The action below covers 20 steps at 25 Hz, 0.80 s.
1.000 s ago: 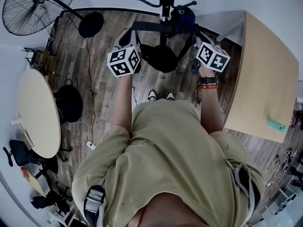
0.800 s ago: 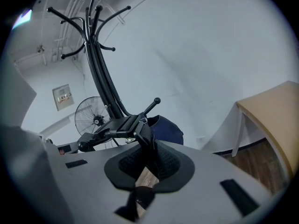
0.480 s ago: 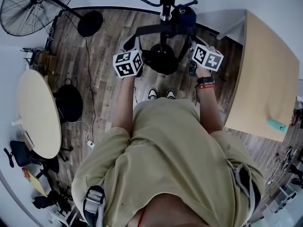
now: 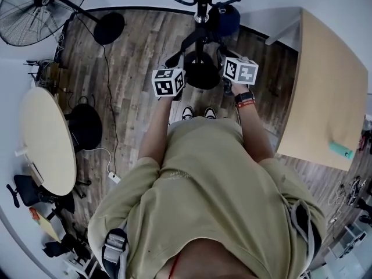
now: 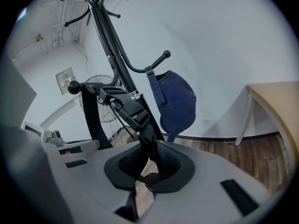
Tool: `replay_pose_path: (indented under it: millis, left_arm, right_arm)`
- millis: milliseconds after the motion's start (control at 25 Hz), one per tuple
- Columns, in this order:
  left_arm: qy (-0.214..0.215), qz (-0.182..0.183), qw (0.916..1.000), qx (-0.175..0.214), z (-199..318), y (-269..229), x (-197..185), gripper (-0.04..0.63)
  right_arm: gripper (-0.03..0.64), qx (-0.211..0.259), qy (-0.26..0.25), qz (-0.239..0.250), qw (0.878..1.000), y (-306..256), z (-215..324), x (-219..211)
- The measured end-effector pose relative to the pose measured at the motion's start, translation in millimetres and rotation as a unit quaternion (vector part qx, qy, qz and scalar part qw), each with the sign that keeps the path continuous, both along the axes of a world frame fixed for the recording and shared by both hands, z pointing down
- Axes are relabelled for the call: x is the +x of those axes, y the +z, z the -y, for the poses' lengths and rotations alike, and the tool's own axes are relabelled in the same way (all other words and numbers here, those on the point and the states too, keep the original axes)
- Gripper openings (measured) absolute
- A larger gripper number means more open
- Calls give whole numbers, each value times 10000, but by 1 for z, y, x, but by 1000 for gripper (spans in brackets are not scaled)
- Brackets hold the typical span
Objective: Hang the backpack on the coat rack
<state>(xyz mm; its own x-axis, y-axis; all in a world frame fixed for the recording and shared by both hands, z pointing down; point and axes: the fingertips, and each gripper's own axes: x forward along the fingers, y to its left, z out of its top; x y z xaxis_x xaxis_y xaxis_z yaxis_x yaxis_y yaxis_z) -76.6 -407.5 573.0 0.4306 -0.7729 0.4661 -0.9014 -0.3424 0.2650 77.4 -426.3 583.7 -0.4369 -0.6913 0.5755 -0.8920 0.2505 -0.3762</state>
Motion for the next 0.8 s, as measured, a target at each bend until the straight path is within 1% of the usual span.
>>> replay_pose_path:
  millis: [120,200,320,640,800]
  left_arm:
    - [257,-81,9996,-109,-2,10,16,25]
    - [408,-132,9989,-174,-4,15,27,25]
    - [503,-165,9984,-191,-7,20,36,25]
    - [591,155,9981,-93,-14,19,43,26]
    - [625,222,9978,-46,-18,18,43,26]
  right_arm:
    - [50,20,-196,111,9997,12,1,-14]
    - [49,31,-241,144,9996,16,0,-20]
    - [51,15,-244,147,9996,18,-3,-28]
    - [55,100,-129,-124,9998,18,-6,-24]
    - [91,198,-176,-217,9994,13,-10,-23]
